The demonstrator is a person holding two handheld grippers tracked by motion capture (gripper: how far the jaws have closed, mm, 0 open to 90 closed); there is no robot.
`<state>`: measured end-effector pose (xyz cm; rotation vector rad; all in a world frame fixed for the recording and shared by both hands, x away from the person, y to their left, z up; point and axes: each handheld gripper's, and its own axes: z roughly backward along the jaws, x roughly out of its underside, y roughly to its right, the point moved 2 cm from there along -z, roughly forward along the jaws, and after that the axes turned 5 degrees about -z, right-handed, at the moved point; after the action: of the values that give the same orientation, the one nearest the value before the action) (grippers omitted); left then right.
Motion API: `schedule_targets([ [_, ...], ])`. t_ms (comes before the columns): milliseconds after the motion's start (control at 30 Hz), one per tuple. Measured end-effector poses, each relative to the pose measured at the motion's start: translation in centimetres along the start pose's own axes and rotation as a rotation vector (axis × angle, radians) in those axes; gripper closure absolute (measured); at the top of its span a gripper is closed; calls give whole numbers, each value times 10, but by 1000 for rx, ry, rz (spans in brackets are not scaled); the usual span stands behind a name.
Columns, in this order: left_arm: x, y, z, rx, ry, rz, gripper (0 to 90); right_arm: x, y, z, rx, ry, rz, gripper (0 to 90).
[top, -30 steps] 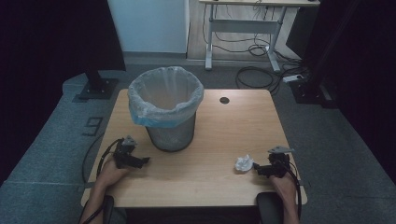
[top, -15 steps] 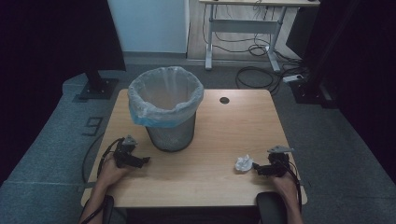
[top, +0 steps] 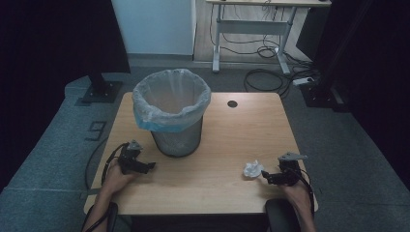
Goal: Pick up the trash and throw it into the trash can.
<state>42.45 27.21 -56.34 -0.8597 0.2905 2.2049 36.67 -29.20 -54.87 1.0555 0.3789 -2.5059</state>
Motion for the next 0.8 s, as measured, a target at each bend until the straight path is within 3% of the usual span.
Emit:
schedule_targets([
  [233,0,0,0,-3,0,3,0,-7,-24,10,-69,16,41,40],
  [267,0,0,0,-4,0,4,0,-10,-32,8,-90,13,59,35],
  [433,0,0,0,-4,-1,4,0,-14,-45,-1,-109,-8,97,51],
  [633,0,0,0,-4,-1,4,0,-16,-53,-20,-86,-43,126,150],
  [700,0,0,0,-4,0,4,0,-17,-53,-26,-75,-53,130,218],
  [733,0,0,0,-4,0,4,0,-17,-53,-30,-70,-56,135,319],
  [767,0,0,0,-4,0,4,0,-17,-53,-30,-70,-56,135,319],
  [800,0,0,0,-4,-1,5,0,-17,-53,-32,-69,-65,145,375],
])
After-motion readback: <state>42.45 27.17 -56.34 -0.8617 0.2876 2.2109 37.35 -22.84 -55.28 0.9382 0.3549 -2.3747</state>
